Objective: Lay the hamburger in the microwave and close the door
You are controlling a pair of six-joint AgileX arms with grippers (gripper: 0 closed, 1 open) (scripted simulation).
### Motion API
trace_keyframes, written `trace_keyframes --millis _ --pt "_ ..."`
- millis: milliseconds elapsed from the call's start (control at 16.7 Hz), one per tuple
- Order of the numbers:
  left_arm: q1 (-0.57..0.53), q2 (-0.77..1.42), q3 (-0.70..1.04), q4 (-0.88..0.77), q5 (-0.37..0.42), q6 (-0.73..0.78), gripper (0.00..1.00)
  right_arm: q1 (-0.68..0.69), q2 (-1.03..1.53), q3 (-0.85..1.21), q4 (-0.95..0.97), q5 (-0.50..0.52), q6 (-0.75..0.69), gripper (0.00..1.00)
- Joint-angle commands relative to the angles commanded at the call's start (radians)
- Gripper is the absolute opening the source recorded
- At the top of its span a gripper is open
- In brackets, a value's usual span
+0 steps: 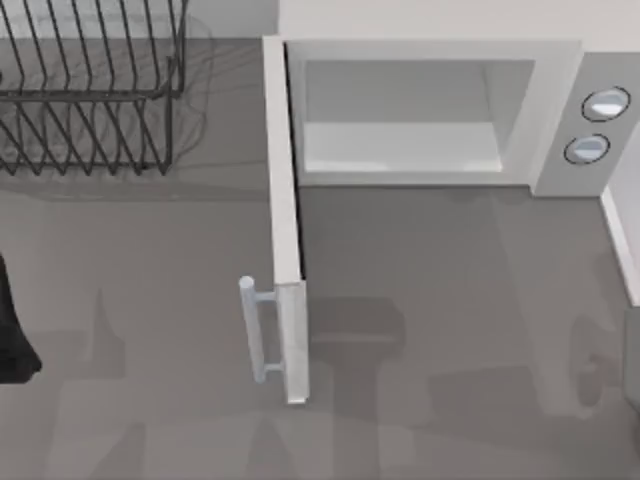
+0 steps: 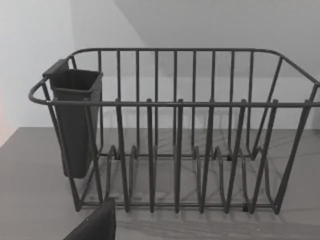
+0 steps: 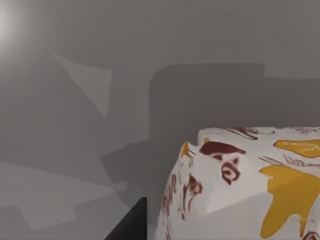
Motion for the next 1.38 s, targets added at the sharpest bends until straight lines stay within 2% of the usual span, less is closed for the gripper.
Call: trace_keyframes --millis 420,600,1020,1200,1380 --pt "0.000 0.000 0.000 0.000 0.000 0.000 1.00 -0.004 -0.118 0.201 -0.357 0.000 -0.007 0.00" --pt "0.000 0.000 0.000 0.000 0.000 0.000 1.00 -0.005 -0.158 0.254 -0.422 0.000 -0.003 0.00" --pt "0.000 0.000 0.000 0.000 0.000 0.000 1.00 0.012 -0.134 0.265 -0.392 0.014 0.021 0.00" --pt "0.000 0.000 0.000 0.000 0.000 0.000 1.00 0.062 -0.053 0.309 -0.273 0.063 0.117 0.00" --pt "0.000 0.000 0.000 0.000 0.000 0.000 1.00 0.133 0.078 0.362 -0.068 0.136 0.283 0.00"
